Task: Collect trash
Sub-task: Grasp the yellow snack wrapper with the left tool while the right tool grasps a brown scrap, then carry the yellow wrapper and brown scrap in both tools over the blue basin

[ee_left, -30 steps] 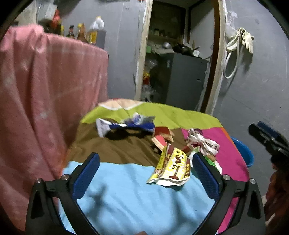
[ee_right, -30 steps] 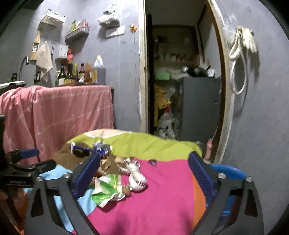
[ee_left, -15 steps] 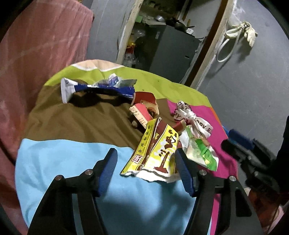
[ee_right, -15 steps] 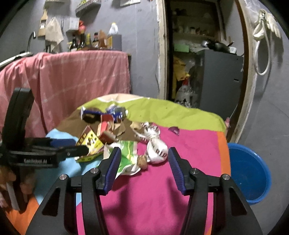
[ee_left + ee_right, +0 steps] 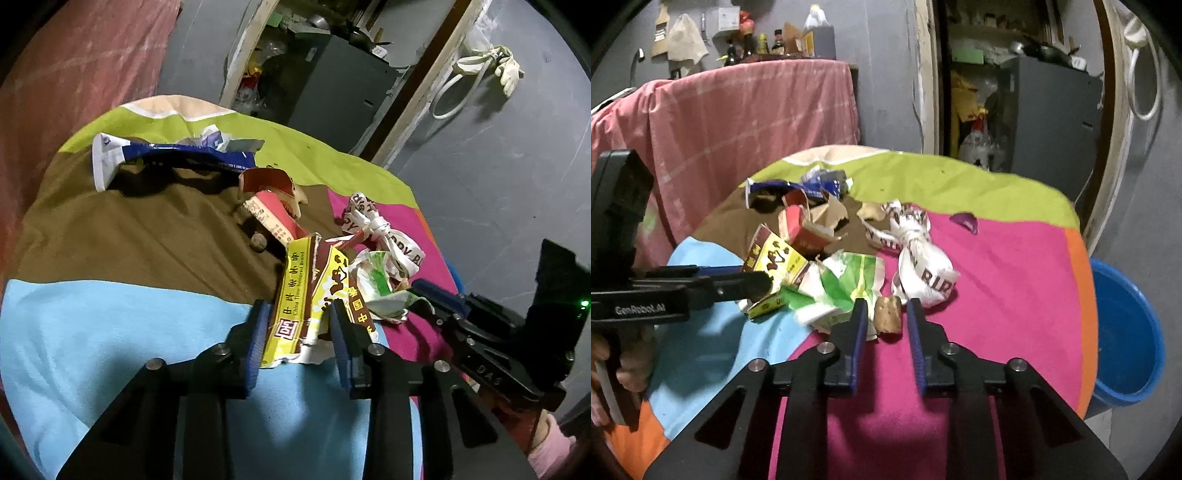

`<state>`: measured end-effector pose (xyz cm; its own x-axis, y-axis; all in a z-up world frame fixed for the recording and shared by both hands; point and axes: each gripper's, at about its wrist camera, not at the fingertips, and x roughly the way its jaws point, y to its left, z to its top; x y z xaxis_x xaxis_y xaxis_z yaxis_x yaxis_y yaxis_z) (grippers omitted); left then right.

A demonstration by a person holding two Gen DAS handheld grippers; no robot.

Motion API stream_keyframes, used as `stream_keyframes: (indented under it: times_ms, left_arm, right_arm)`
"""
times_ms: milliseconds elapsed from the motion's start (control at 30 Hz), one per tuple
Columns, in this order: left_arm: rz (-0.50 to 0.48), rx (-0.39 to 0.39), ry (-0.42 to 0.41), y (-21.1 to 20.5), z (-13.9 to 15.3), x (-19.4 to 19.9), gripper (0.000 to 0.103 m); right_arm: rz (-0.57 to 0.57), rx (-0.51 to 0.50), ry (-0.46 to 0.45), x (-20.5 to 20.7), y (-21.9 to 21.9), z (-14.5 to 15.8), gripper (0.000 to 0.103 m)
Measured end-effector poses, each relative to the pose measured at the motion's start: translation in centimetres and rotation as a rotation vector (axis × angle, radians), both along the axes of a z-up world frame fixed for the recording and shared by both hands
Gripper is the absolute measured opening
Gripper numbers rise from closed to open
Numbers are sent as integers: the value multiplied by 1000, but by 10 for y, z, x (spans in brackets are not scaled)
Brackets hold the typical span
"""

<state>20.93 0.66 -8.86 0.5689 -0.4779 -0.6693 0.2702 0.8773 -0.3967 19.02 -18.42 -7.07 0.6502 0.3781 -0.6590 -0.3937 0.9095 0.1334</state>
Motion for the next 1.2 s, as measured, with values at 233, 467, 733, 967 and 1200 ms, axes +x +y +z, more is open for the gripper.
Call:
stream_keyframes:
  times_ms: [233,467,733,967,1200]
  left_arm:
    - [-11,-25,22,2,1,-2,18]
    - [24,21,-56,-5,14,-25,18]
    - [70,113,-219,-29,36,-65,18]
    - [134,104,-432,-51,75,-83,18]
    - [158,17,-651,-86,116,-88,18]
  right_arm:
    - [-6,29,20,-2,-3,-2,12]
    - [-33,63,-50,-22,-13,6,12]
    - [-56,83,-199,-51,-20,30,12]
    - [-128,111,-440,-82,-40,72,12]
    - [-230,106,-692,-106,-69,121,12]
